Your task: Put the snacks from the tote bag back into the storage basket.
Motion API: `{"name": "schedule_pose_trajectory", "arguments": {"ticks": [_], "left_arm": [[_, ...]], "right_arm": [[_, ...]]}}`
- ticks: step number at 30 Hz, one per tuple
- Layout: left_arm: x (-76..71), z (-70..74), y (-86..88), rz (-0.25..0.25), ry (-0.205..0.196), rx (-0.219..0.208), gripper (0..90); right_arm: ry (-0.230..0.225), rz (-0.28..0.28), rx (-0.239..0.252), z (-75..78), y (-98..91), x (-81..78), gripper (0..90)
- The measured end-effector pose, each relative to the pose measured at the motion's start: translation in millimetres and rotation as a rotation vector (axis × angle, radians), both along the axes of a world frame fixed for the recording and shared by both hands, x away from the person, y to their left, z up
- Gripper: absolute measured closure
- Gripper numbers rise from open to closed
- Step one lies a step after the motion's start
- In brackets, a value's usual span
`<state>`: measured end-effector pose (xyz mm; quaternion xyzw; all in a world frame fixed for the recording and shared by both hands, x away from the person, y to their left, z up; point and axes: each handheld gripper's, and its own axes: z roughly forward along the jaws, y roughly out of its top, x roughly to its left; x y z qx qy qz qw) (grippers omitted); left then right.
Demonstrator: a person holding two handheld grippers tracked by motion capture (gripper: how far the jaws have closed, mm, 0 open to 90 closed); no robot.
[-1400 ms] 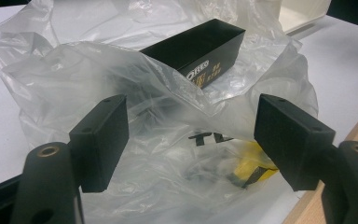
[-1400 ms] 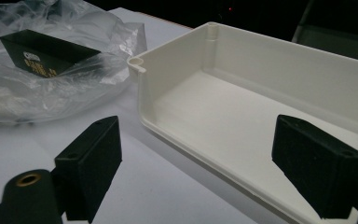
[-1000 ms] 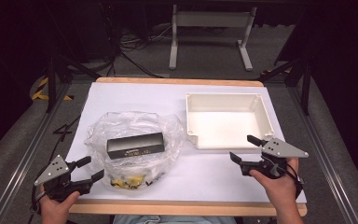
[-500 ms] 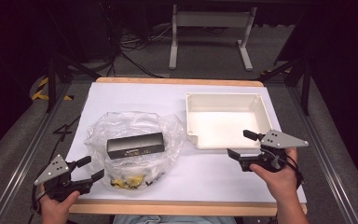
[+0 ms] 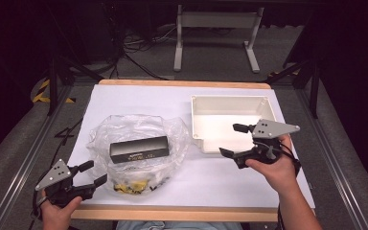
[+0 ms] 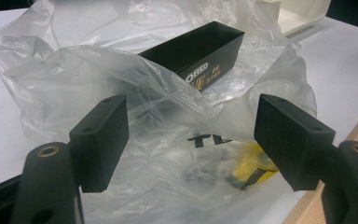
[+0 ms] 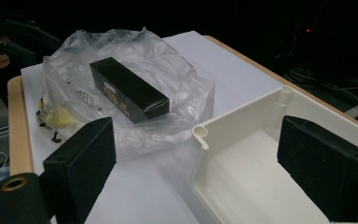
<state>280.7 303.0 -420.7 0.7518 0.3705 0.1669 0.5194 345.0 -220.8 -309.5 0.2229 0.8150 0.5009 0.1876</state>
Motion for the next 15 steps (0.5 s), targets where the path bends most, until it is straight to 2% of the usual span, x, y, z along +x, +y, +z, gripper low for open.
{"name": "schedule_pose_trajectory", "arguments": {"ticks": [1,2,5,9,11,15], "left_arm": [[0.0,0.0,0.0,0.0,0.0,0.0,27.2],[0.1,-0.1,0.1,0.001,-0.002,-0.001,27.2],[0.1,0.0,0.4,0.002,-0.004,-0.003,27.2],[0.0,0.2,0.6,0.0,-0.005,-0.002,27.2],[-0.1,0.5,0.8,0.002,-0.004,-0.002,27.2],[-0.3,0.7,0.9,0.002,-0.005,-0.003,27.3]], "right_arm": [[0.0,0.0,0.0,0.0,0.0,0.0,12.4],[-0.003,0.025,-0.02,4.1,6.7,4.4,11.9],[-0.001,0.06,-0.04,9.3,16.6,10.4,11.2],[0.005,0.103,-0.046,13.7,25.0,15.3,9.5],[0.001,0.143,-0.047,17.6,32.1,20.3,8.9],[0.006,0.167,-0.047,20.5,38.6,26.6,8.6]]}}
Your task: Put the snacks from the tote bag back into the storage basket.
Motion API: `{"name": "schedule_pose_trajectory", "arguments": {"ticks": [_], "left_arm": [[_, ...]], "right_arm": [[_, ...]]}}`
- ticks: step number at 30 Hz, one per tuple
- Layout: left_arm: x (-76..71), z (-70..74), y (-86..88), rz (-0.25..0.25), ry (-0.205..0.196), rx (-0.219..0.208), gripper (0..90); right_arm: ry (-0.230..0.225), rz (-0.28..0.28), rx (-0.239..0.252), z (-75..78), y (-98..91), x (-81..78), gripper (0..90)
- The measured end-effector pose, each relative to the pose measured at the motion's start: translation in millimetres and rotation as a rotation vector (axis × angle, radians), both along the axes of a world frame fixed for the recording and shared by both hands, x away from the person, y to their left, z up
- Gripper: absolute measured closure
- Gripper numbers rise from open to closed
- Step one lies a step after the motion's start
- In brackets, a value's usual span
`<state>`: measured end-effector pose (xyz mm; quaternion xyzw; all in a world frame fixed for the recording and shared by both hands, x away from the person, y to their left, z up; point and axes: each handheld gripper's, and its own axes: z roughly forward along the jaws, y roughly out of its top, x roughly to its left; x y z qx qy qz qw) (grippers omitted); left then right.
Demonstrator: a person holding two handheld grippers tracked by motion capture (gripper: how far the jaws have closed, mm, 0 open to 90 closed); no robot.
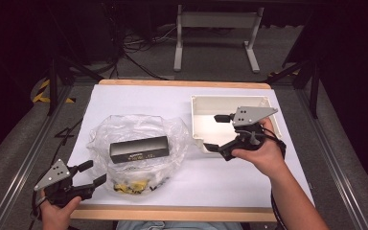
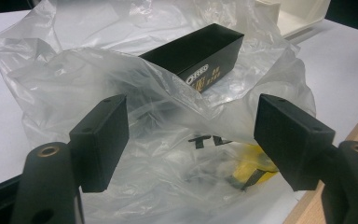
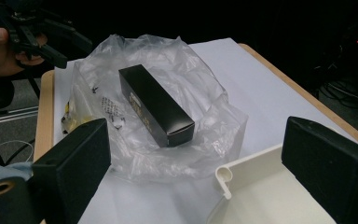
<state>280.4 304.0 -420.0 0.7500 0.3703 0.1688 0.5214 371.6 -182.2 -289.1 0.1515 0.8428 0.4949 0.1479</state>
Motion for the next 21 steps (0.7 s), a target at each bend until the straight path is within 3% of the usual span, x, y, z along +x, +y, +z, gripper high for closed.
{"name": "schedule_pose_trajectory", "arguments": {"ticks": [3,6,12,16,21], "left_arm": [[0.2,0.0,0.1,0.0,-0.001,0.0,27.3],[0.8,-0.1,0.2,-0.003,0.001,-0.002,27.2],[0.4,0.0,0.7,0.001,0.001,-0.005,27.3],[0.7,0.1,0.8,-0.001,0.0,-0.006,27.3],[2.3,-0.7,1.5,-0.007,0.006,-0.012,27.3]], "right_arm": [[0.039,0.032,-0.049,2.7,9.0,7.9,14.7],[0.058,0.041,-0.091,2.5,16.9,14.1,12.4],[0.055,0.053,-0.086,6.5,29.6,21.4,8.7],[0.065,0.079,-0.146,8.7,40.7,25.7,7.6],[0.052,0.089,-0.151,11.4,54.9,33.8,5.8]]}}
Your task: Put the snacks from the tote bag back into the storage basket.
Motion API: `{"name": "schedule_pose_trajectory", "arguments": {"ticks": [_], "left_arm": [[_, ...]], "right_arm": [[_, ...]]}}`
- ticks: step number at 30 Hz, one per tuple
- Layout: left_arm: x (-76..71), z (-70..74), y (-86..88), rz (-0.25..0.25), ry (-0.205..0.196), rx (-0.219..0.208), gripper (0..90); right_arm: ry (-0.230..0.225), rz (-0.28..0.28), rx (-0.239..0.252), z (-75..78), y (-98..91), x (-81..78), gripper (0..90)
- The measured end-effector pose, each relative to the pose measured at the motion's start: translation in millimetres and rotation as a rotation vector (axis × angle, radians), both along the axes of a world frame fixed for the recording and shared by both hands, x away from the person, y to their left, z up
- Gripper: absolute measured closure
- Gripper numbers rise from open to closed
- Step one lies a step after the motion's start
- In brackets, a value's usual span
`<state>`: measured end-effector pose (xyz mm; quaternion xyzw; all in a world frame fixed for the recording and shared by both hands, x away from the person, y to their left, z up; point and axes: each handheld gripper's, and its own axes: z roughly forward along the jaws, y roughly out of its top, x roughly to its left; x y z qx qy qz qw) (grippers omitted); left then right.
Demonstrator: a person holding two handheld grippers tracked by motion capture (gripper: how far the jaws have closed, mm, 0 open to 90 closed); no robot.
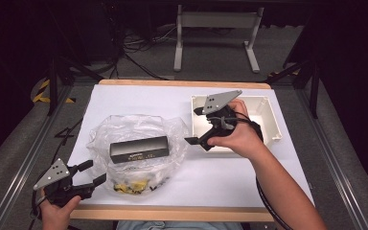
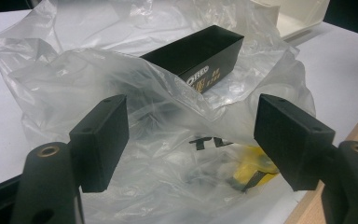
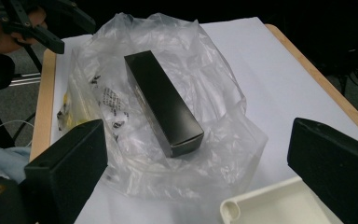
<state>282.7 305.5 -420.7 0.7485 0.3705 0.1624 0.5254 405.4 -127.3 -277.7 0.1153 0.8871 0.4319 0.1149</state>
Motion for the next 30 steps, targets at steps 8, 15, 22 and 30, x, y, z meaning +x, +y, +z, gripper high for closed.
{"name": "schedule_pose_trajectory", "arguments": {"ticks": [8,15,22,30], "left_arm": [[0.1,0.6,0.5,-0.005,-0.005,-0.007,27.2],[-0.3,0.9,0.9,-0.004,-0.01,-0.015,27.3],[1.6,0.3,0.1,-0.008,-0.002,-0.01,27.3],[1.2,0.9,1.3,-0.007,-0.006,-0.013,27.2]], "right_arm": [[-0.022,0.024,-0.026,-1.2,17.5,13.0,12.2],[-0.019,0.056,-0.051,-4.3,38.7,29.3,15.5],[0.0,0.07,-0.053,-16.7,53.8,39.3,16.9],[0.027,0.114,-0.046,-47.2,74.3,55.6,13.9]]}}
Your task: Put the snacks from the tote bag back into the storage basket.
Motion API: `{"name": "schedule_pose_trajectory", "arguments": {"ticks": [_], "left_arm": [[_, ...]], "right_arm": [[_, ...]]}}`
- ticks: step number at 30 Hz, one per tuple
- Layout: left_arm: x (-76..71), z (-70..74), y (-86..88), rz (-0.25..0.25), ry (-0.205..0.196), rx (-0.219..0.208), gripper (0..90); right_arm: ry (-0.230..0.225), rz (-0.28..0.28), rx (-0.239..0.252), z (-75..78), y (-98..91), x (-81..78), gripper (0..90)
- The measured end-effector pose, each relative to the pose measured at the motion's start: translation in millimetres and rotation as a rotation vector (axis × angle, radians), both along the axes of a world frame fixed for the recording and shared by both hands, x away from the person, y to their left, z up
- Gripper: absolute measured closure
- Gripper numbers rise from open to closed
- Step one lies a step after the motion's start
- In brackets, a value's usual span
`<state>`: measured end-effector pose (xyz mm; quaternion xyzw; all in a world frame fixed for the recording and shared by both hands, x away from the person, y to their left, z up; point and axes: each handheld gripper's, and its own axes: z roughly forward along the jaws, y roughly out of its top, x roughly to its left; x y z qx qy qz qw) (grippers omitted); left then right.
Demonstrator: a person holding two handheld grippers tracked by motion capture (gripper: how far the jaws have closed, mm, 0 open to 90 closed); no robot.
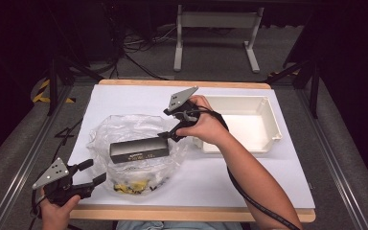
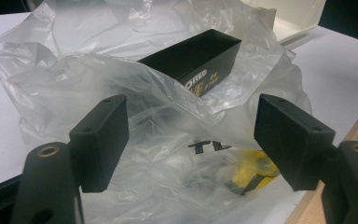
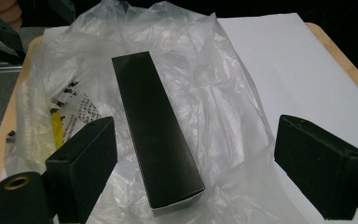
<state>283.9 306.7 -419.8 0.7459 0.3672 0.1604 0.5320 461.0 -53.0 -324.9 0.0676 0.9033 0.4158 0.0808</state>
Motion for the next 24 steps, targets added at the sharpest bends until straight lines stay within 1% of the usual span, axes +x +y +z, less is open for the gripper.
{"name": "schedule_pose_trajectory", "arguments": {"ticks": [1,2,3,7,11,14,16,17,18,19,20,21,24], "left_arm": [[0.0,0.0,0.0,0.0,0.0,0.0,27.2],[-0.1,0.1,-0.1,0.0,-0.001,-0.002,27.2],[-0.2,0.2,0.0,0.0,-0.002,-0.002,27.2],[-0.1,0.2,0.0,-0.001,-0.003,-0.003,27.2],[-0.2,0.6,0.0,-0.003,-0.004,-0.004,27.2],[0.1,0.5,-0.3,-0.005,-0.005,-0.004,27.2],[0.1,0.7,-0.3,-0.003,-0.004,0.0,27.2],[0.0,0.8,-0.7,-0.002,-0.005,0.0,27.2],[0.0,0.8,-0.7,-0.002,-0.005,0.0,27.2],[0.2,0.8,-0.8,-0.004,-0.006,-0.001,27.2],[0.4,0.7,-0.9,-0.004,-0.006,-0.001,27.2],[0.4,0.7,-0.9,-0.004,-0.006,-0.001,27.2],[0.6,0.7,-0.9,-0.005,-0.005,-0.001,27.2]], "right_arm": [[0.0,0.0,0.0,0.0,0.0,0.0,13.9],[-0.003,0.01,-0.014,-9.6,5.4,3.1,14.8],[-0.003,0.01,-0.014,-9.6,5.4,3.1,14.8],[0.036,0.019,-0.048,-23.8,13.6,5.3,13.6],[0.053,0.034,-0.082,-37.0,20.2,6.8,12.3],[0.062,0.035,-0.084,-44.6,23.6,7.2,12.3],[0.063,0.032,-0.082,-46.3,24.5,7.1,12.3],[0.069,0.036,-0.09,-51.2,26.9,6.6,12.3],[0.069,0.036,-0.09,-51.2,26.9,6.6,12.3],[0.071,0.044,-0.108,-54.9,28.9,6.0,12.5],[0.07,0.052,-0.115,-56.7,29.8,6.1,12.5],[0.07,0.052,-0.115,-56.7,29.8,6.1,12.5],[0.068,0.053,-0.137,-62.4,33.3,5.2,12.6]]}}
